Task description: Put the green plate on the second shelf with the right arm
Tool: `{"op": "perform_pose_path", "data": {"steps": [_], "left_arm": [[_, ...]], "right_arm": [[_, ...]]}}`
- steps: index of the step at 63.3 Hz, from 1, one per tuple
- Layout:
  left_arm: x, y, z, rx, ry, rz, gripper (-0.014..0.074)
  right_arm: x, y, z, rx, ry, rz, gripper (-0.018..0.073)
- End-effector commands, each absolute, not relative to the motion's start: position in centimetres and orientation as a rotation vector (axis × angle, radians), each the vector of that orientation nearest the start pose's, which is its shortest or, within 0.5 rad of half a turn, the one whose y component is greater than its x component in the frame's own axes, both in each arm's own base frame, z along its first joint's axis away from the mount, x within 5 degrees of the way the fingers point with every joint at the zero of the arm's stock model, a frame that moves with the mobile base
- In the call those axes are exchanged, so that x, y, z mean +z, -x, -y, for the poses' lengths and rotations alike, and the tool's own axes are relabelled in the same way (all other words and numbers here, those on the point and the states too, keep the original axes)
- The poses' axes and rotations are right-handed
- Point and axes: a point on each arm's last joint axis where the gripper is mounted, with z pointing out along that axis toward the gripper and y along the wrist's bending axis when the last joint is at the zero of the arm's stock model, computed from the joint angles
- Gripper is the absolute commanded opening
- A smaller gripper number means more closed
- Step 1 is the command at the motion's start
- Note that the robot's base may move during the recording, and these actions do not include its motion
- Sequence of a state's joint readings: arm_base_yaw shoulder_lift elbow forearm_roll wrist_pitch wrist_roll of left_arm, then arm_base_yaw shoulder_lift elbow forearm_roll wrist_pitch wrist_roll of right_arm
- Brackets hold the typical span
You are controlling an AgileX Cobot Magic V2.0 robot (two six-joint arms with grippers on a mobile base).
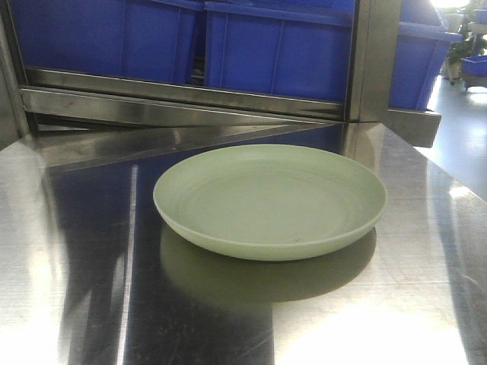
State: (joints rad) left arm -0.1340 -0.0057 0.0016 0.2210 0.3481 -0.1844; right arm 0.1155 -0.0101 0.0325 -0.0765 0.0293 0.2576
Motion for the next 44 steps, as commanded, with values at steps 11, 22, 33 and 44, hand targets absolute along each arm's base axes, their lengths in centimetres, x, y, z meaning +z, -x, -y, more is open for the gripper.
{"op": "perform_pose_path", "data": {"steps": [11, 22, 33, 44], "left_arm": [[17.5, -5.4, 0.2, -0.026, -0.098, -1.776, 0.0125], [17.5, -5.4, 0.2, -0.026, -0.098, -1.776, 0.0125], [17.5, -5.4, 0.2, -0.026, -0.098, -1.776, 0.0125], [17.5, -5.4, 0.2, -0.026, -0.098, -1.776, 0.0125]], "right_arm": [[20.9, -5.4, -0.6, 0.233, -0.037, -1.455, 0.0048], [20.9, -5.4, -0.6, 0.236, -0.040, -1.455, 0.0048], [20.7, -5.9, -0.7, 0.281, -0.079, -1.498, 0.0048], [20.8, -7.2, -1.1, 0.292, -0.064, -1.608, 0.0048]]}}
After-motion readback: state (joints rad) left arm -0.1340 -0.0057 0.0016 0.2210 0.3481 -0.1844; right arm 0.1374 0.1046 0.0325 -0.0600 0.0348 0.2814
